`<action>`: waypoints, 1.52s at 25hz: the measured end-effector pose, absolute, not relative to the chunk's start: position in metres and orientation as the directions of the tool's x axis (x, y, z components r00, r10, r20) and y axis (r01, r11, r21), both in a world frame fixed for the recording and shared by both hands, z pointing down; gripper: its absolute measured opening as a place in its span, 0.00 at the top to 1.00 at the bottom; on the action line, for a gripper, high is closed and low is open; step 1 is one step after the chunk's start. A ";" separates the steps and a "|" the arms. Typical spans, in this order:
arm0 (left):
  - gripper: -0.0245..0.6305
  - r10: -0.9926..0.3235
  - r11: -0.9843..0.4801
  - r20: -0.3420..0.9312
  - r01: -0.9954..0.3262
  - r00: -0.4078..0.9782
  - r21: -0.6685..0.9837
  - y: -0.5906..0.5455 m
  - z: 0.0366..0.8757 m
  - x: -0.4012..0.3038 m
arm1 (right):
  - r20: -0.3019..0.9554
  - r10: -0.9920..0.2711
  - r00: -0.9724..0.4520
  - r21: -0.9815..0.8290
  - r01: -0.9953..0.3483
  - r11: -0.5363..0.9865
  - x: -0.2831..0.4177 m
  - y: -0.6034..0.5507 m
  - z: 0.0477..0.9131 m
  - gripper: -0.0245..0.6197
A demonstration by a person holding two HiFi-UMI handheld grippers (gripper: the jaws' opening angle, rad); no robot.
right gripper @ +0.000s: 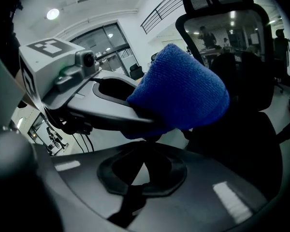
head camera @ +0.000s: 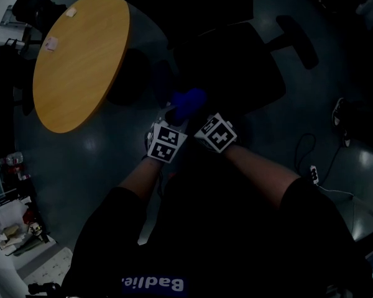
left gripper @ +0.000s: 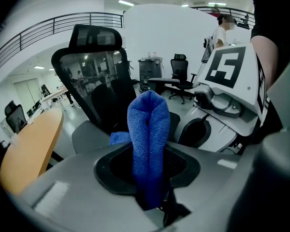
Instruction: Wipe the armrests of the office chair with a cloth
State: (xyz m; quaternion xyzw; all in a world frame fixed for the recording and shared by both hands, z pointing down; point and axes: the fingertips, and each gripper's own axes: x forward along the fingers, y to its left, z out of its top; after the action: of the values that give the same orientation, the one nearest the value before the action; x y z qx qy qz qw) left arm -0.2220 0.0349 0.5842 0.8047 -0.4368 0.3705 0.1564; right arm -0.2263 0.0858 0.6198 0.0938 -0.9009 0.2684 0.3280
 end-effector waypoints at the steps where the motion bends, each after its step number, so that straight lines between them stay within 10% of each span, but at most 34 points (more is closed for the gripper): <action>1: 0.76 -0.587 -0.567 0.735 -0.820 0.339 -0.075 0.038 0.585 -0.220 | 0.643 0.008 -0.766 -0.417 -0.341 0.843 -0.221 0.088 0.619 0.95; 29: 0.76 -0.685 -0.623 0.399 -0.774 0.609 0.114 -0.142 0.459 -0.113 | 0.651 -0.525 -0.548 -0.304 -0.822 0.481 0.063 -0.055 0.546 0.95; 38: 0.76 -0.680 -0.611 0.410 -0.779 0.608 0.141 -0.169 0.461 -0.074 | 0.642 -0.523 -0.561 -0.312 -0.814 0.489 0.094 -0.088 0.535 0.95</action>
State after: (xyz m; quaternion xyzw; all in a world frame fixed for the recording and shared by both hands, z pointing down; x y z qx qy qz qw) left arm -0.0741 -0.1693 0.4607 0.8831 -0.4131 0.1598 0.1546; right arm 0.0937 -0.0885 0.5353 0.4031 -0.8292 0.3046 0.2391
